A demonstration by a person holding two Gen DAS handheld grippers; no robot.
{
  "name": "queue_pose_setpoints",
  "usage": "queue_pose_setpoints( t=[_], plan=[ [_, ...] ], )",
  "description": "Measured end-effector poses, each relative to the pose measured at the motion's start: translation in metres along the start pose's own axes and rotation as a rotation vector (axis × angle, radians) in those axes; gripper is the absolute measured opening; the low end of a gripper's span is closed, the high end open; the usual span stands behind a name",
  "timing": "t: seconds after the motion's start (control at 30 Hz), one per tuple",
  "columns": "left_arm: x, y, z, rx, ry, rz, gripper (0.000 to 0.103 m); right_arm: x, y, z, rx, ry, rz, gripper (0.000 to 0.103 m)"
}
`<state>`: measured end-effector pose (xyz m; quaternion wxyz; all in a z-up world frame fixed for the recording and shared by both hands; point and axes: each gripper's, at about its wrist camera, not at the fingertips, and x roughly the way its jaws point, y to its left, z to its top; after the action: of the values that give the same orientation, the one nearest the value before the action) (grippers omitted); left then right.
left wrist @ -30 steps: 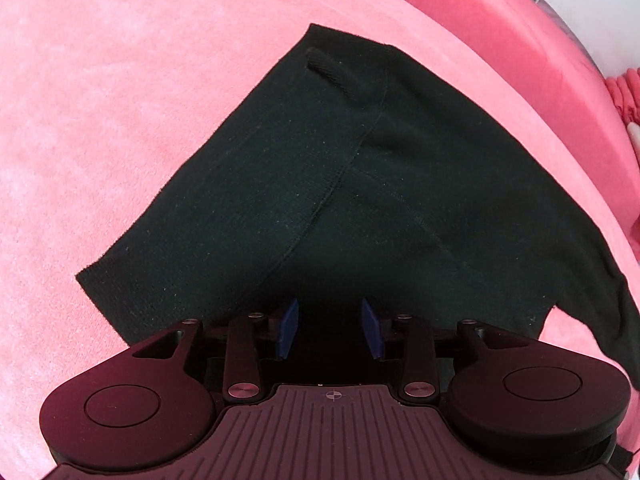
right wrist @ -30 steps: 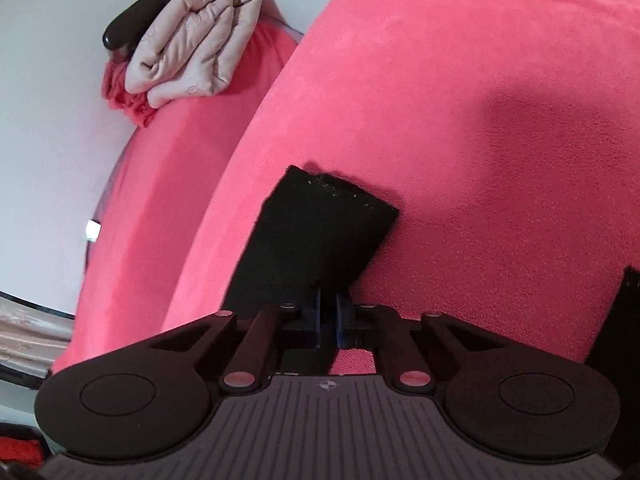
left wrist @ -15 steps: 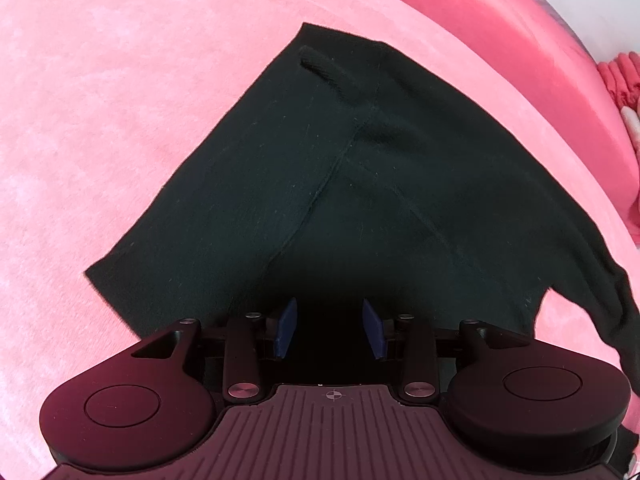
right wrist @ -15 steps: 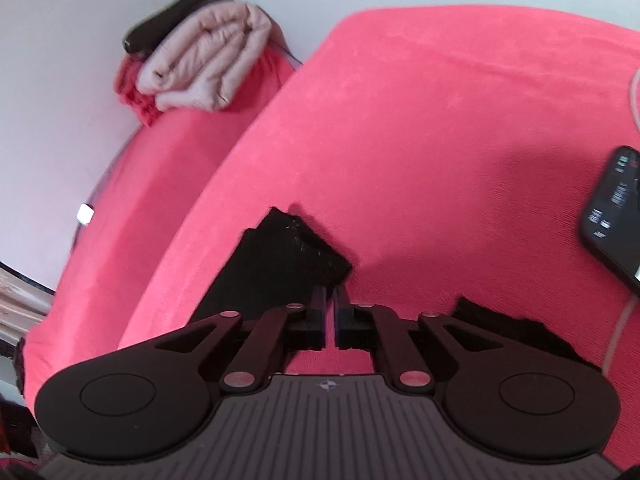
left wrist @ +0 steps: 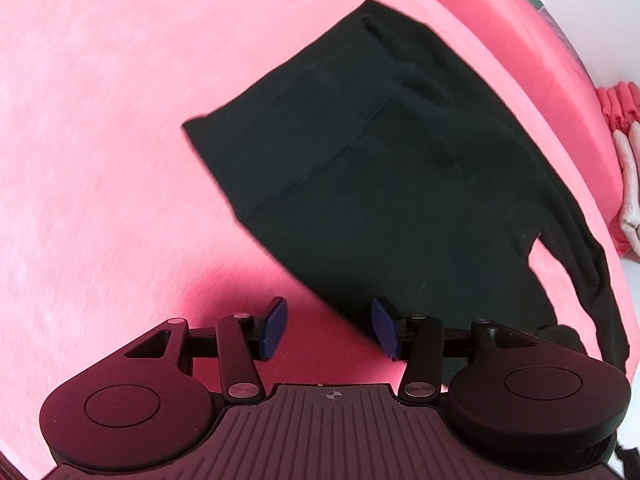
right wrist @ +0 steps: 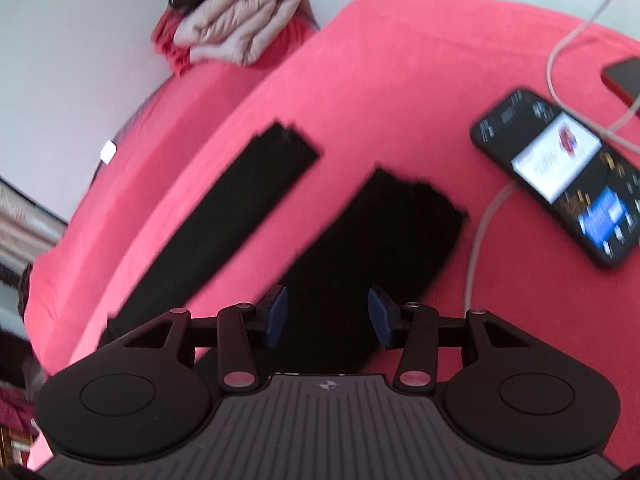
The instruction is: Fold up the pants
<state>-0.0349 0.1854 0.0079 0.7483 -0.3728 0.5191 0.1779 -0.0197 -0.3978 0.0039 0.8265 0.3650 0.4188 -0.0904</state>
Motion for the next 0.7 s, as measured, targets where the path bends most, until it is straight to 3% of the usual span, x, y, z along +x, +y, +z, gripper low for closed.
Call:
queue_pose_setpoints(
  t=[0.23, 0.37, 0.5, 0.7],
  plan=[
    [0.005, -0.001, 0.001, -0.054, -0.006, -0.037, 0.103, 0.000, 0.010, -0.013, -0.006, 0.042, 0.042, 0.053],
    [0.012, -0.003, 0.002, -0.061, -0.008, -0.052, 0.103, 0.001, 0.020, -0.011, -0.018, 0.050, 0.088, 0.061],
    [0.007, 0.010, -0.007, -0.098, -0.027, -0.088, 0.103, 0.003, 0.020, -0.015, -0.004, 0.119, 0.129, 0.062],
    [0.000, 0.024, -0.010, -0.145, -0.055, -0.126, 0.103, 0.001, 0.009, -0.043, -0.002, 0.194, 0.105, 0.062]
  ],
)
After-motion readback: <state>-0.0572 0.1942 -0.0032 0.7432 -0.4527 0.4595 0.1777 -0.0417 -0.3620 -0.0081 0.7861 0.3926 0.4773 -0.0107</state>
